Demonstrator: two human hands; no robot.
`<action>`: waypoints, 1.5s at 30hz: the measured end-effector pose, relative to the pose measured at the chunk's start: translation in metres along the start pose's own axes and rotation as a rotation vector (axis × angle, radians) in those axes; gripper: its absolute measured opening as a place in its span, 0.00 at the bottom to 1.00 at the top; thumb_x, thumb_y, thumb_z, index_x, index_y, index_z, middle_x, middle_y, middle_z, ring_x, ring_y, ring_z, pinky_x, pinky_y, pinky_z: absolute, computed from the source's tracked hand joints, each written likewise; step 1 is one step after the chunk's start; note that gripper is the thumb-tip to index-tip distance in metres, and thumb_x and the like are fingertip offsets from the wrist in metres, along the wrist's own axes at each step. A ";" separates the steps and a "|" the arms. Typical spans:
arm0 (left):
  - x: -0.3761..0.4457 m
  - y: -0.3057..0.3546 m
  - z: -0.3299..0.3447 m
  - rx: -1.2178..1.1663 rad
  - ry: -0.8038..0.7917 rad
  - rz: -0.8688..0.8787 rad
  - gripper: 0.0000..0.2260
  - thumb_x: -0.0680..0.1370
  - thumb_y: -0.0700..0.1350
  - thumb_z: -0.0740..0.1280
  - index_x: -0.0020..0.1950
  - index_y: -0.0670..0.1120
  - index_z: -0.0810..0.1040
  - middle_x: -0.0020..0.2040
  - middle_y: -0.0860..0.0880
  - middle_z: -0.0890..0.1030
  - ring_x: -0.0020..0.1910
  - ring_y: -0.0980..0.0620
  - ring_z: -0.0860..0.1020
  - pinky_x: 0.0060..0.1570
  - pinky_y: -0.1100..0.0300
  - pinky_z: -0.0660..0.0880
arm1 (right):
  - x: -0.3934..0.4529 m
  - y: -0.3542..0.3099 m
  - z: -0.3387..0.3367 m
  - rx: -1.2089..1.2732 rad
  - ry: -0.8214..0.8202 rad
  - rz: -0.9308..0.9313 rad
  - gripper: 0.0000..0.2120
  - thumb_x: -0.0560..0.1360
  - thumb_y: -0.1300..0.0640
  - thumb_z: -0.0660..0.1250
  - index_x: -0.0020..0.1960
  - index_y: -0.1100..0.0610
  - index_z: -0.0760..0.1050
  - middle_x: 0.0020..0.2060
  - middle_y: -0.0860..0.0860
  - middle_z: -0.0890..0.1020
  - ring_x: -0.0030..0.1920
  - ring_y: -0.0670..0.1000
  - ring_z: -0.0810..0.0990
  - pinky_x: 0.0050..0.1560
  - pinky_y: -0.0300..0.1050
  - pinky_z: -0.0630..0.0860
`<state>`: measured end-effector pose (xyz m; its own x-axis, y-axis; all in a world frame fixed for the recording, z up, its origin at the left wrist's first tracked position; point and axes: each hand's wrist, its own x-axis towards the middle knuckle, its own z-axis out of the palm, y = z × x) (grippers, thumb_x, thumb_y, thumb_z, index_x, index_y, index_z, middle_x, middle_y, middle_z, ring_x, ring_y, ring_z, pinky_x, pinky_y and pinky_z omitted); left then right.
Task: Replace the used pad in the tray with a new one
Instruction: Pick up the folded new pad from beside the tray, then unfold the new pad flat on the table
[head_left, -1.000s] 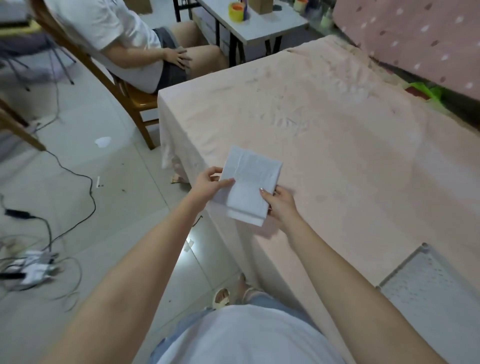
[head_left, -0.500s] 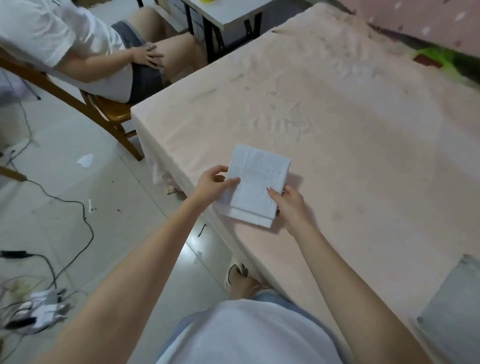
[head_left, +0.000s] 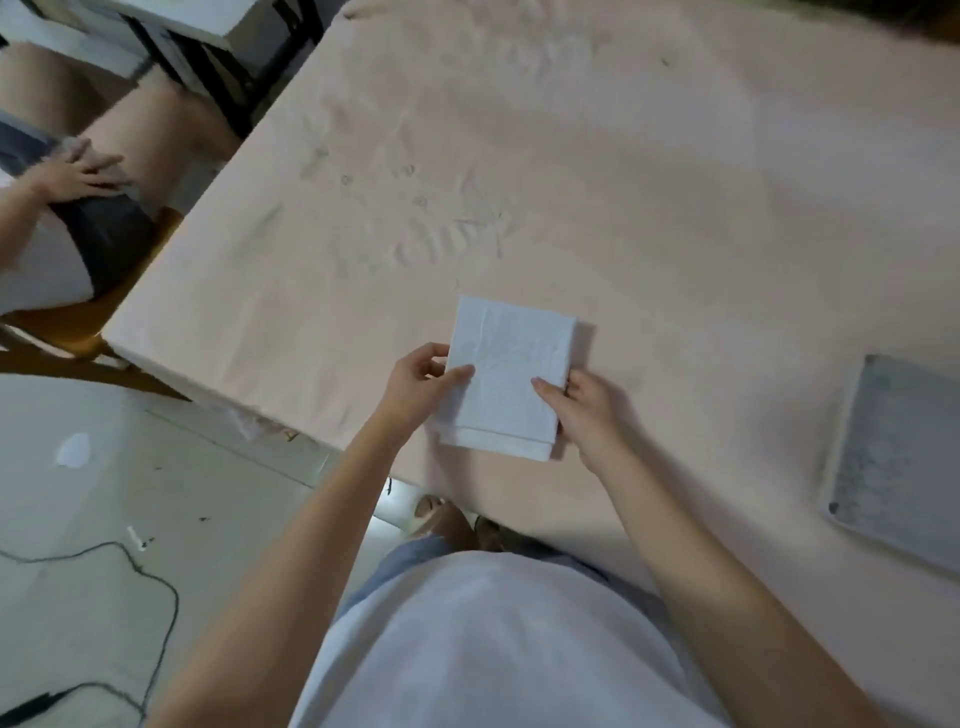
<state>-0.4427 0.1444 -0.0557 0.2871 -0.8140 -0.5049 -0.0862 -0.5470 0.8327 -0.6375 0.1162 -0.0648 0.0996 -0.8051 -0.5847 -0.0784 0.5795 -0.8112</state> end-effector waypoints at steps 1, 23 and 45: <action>0.003 0.001 0.002 0.010 -0.032 -0.005 0.07 0.74 0.41 0.72 0.50 0.45 0.79 0.35 0.50 0.78 0.28 0.60 0.74 0.25 0.70 0.68 | -0.002 0.001 -0.003 0.004 0.021 0.001 0.04 0.75 0.63 0.68 0.51 0.59 0.76 0.42 0.48 0.82 0.41 0.46 0.81 0.36 0.36 0.79; 0.029 -0.033 -0.045 0.255 -0.348 0.081 0.08 0.73 0.39 0.72 0.48 0.46 0.76 0.33 0.54 0.73 0.30 0.63 0.72 0.39 0.67 0.70 | -0.043 0.039 0.034 -0.124 0.324 0.057 0.09 0.74 0.62 0.70 0.49 0.67 0.75 0.39 0.54 0.81 0.36 0.47 0.80 0.28 0.41 0.77; 0.021 -0.044 -0.057 1.165 -0.313 1.095 0.24 0.67 0.53 0.75 0.60 0.44 0.79 0.67 0.38 0.73 0.67 0.42 0.70 0.64 0.51 0.64 | -0.053 0.056 0.003 -1.244 0.314 -0.637 0.37 0.66 0.41 0.70 0.68 0.60 0.69 0.69 0.58 0.68 0.70 0.55 0.63 0.70 0.44 0.55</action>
<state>-0.3789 0.1622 -0.0898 -0.5749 -0.8175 0.0351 -0.7834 0.5623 0.2646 -0.6438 0.1922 -0.0792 0.2404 -0.9702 0.0289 -0.9232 -0.2377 -0.3020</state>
